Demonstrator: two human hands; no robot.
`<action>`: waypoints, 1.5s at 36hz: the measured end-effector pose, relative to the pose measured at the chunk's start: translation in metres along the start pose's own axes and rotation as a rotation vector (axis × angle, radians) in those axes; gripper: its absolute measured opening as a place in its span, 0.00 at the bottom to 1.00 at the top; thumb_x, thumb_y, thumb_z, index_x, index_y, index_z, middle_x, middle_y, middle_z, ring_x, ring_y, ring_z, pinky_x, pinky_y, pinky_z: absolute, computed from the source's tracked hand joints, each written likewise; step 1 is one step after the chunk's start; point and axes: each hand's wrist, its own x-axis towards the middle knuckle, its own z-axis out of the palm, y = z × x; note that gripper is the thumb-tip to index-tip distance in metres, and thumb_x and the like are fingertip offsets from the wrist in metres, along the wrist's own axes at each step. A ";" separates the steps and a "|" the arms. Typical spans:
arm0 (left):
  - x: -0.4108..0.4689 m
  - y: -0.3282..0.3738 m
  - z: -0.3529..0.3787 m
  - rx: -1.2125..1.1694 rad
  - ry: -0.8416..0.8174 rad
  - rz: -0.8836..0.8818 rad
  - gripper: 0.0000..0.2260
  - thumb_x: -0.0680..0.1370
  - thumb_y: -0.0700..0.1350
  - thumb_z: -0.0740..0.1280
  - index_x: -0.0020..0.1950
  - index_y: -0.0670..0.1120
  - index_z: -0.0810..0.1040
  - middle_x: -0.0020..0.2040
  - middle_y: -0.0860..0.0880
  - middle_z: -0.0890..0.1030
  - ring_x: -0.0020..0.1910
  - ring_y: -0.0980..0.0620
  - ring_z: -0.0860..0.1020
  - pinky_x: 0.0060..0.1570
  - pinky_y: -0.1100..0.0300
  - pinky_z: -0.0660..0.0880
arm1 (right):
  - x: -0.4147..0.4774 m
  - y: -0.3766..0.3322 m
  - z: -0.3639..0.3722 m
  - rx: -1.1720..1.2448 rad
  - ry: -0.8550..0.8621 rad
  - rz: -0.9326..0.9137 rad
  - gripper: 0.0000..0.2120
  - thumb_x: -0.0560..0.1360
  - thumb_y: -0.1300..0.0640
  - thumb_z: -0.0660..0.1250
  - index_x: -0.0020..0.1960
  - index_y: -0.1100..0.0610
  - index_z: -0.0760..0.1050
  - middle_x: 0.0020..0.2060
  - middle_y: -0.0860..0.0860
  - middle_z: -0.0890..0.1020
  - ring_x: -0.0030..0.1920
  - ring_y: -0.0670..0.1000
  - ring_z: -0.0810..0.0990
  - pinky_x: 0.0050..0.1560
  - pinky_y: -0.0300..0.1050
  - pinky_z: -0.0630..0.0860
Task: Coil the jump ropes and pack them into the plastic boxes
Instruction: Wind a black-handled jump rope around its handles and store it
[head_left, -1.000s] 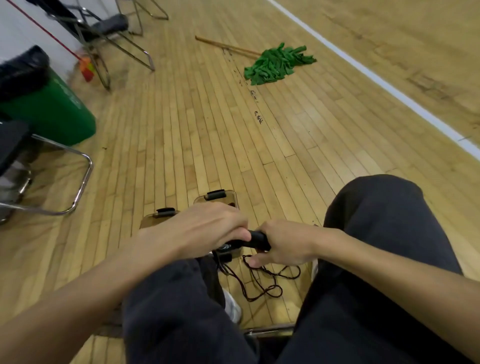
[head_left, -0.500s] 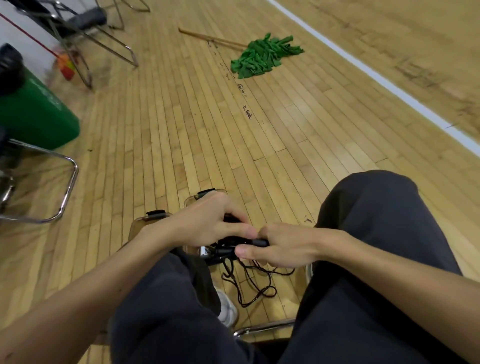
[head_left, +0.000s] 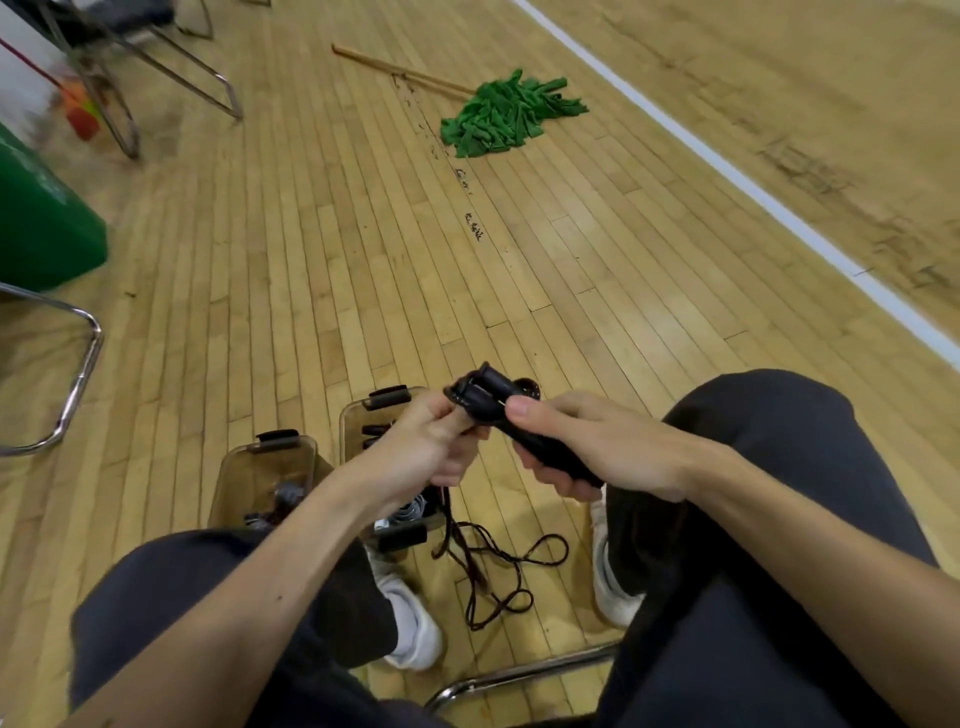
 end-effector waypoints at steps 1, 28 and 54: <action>0.001 -0.004 0.002 -0.001 0.027 -0.024 0.15 0.81 0.56 0.60 0.44 0.45 0.72 0.32 0.49 0.59 0.30 0.49 0.53 0.28 0.57 0.52 | 0.003 0.003 0.000 -0.015 0.036 0.008 0.27 0.79 0.33 0.57 0.44 0.58 0.74 0.33 0.56 0.71 0.31 0.52 0.68 0.31 0.43 0.66; -0.013 -0.019 -0.028 1.092 -0.060 0.320 0.13 0.80 0.56 0.66 0.54 0.49 0.84 0.44 0.53 0.81 0.45 0.54 0.78 0.49 0.54 0.76 | 0.044 0.039 0.029 -0.422 -0.075 0.506 0.28 0.77 0.29 0.56 0.42 0.54 0.71 0.30 0.49 0.73 0.28 0.49 0.70 0.32 0.41 0.71; 0.012 -0.013 -0.016 0.282 -0.095 0.161 0.07 0.75 0.39 0.74 0.39 0.50 0.84 0.34 0.55 0.83 0.36 0.61 0.79 0.40 0.68 0.74 | 0.013 0.031 0.018 -0.253 -0.302 0.187 0.11 0.79 0.55 0.70 0.44 0.56 0.71 0.32 0.54 0.73 0.29 0.51 0.71 0.29 0.39 0.69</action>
